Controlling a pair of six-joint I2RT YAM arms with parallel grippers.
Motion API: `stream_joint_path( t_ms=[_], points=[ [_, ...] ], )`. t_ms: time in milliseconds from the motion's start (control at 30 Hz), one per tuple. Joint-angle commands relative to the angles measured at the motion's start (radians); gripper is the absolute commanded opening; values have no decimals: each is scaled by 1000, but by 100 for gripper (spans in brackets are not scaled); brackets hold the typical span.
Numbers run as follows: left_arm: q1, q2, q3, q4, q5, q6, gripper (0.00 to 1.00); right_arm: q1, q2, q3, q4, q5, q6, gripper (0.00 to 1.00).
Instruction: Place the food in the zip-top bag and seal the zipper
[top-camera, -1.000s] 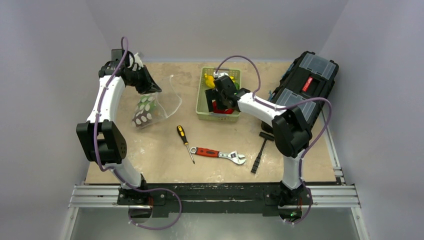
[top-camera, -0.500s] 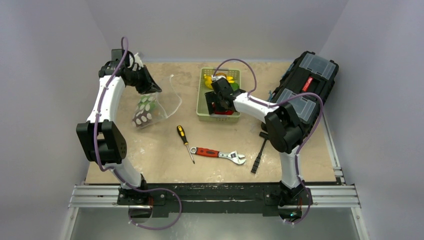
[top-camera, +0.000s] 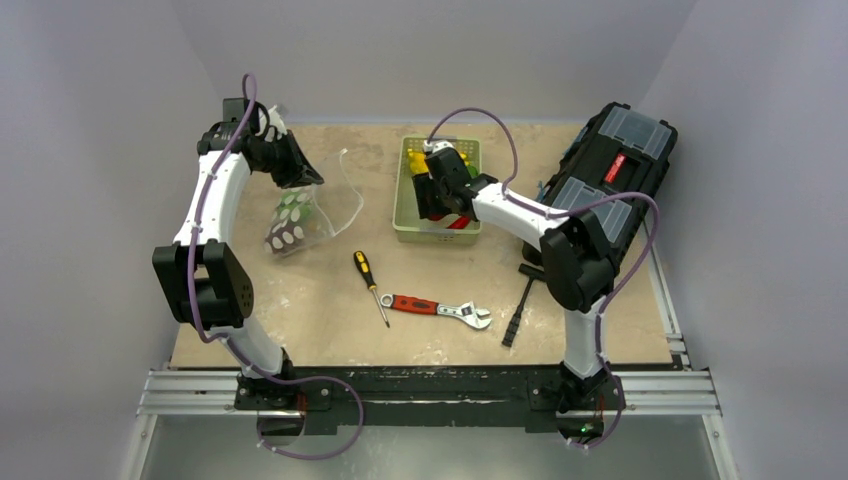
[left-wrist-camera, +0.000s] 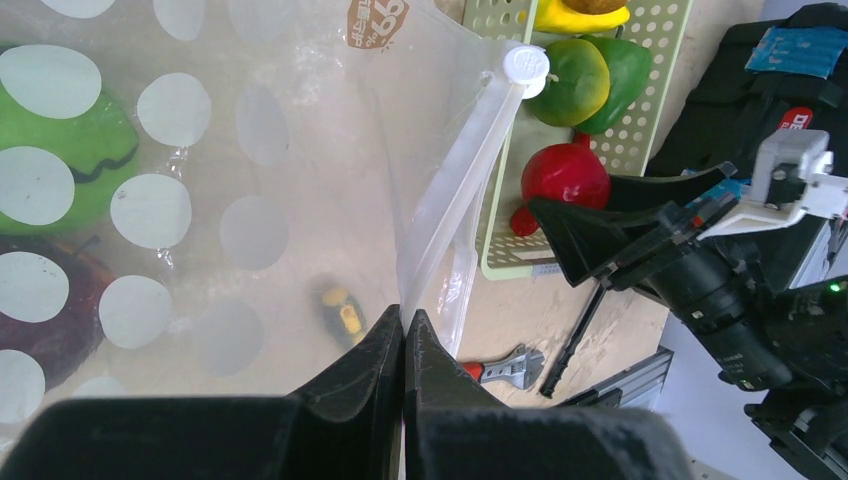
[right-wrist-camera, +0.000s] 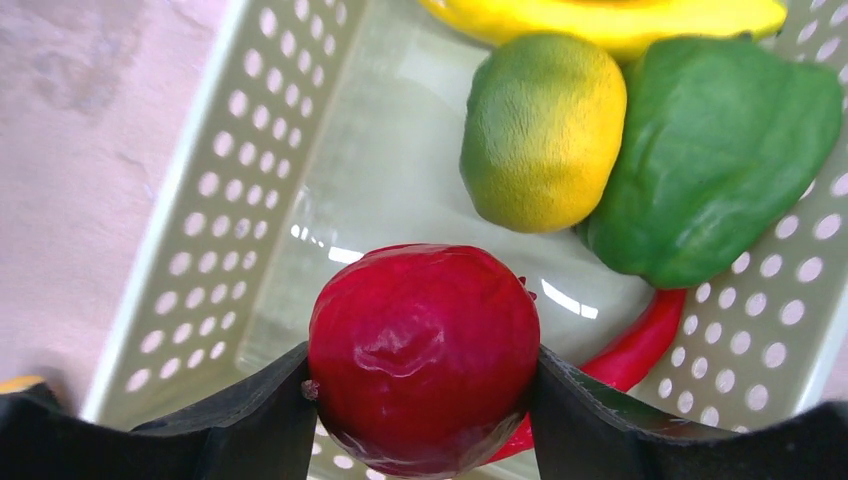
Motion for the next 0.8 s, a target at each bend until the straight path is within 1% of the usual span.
stream_joint_path(
  t_ms=[0, 100, 200, 367, 533, 600, 767],
  points=[
    [9, -15, -2, 25, 17, -3, 0, 6, -82, 57, 90, -59, 13, 17],
    [9, -11, 4, 20, 22, -2, 0, 6, -96, 61, 146, -150, 53, 10],
    [9, -14, -1, 21, 16, -2, 0, 6, -107, 41, 236, -271, 110, 0],
    [10, -12, 1, 21, 21, -2, 0, 8, -121, -28, 472, -452, 227, 0],
    [10, -14, 3, 20, 23, -2, 0, 23, -79, -68, 724, -629, 353, 0],
    [10, -16, 1, 20, 21, -2, 0, 43, -59, -63, 788, -651, 374, 0],
    [9, -16, 3, 22, 25, -3, 0, 104, -26, -29, 832, -654, 355, 0]
  ],
)
